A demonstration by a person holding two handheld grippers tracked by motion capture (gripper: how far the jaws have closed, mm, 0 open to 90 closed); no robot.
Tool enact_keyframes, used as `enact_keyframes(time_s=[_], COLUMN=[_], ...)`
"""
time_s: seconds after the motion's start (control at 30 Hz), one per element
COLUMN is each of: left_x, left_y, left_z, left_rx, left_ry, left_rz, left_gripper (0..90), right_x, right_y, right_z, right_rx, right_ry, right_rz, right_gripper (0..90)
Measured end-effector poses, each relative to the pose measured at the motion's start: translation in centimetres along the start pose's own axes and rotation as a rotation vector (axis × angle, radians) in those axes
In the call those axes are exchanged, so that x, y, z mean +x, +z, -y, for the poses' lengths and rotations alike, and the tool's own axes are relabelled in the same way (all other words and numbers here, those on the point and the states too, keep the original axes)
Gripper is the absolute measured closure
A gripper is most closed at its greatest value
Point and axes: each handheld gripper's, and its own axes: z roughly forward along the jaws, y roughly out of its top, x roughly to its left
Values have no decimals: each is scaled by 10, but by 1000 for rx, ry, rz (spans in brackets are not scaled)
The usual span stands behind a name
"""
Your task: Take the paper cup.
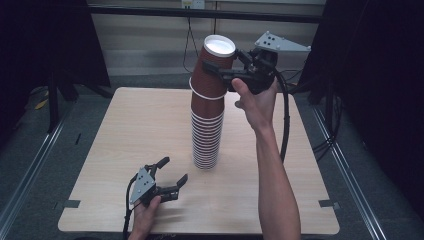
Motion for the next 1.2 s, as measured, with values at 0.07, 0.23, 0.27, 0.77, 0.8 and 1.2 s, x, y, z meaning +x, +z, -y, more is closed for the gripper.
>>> enact_keyframes(time_s=[0.07,0.23,0.27,0.77,0.8,1.2], left_x=[0,2,2,1,1,1], left_y=[0,0,0,0,0,0], left_z=[0,0,0,0,0,0], left_rx=[0,4,4,1,1,0], left_ry=[0,20,20,8,8,6], left_rz=[0,5,6,6,6,6], left_gripper=[155,155,155,155,154,155], right_x=[0,-1,-1,1,1,-1], right_y=[-1,-8,-8,-22,-22,-42], right_z=[-1,-4,-5,-10,-10,-13], right_rx=[-11,-57,-61,-142,-142,-175], right_ry=[1,7,7,10,10,16], right_rz=[-2,-8,-10,-2,-2,26], right_gripper=[223,223,223,225,225,225])
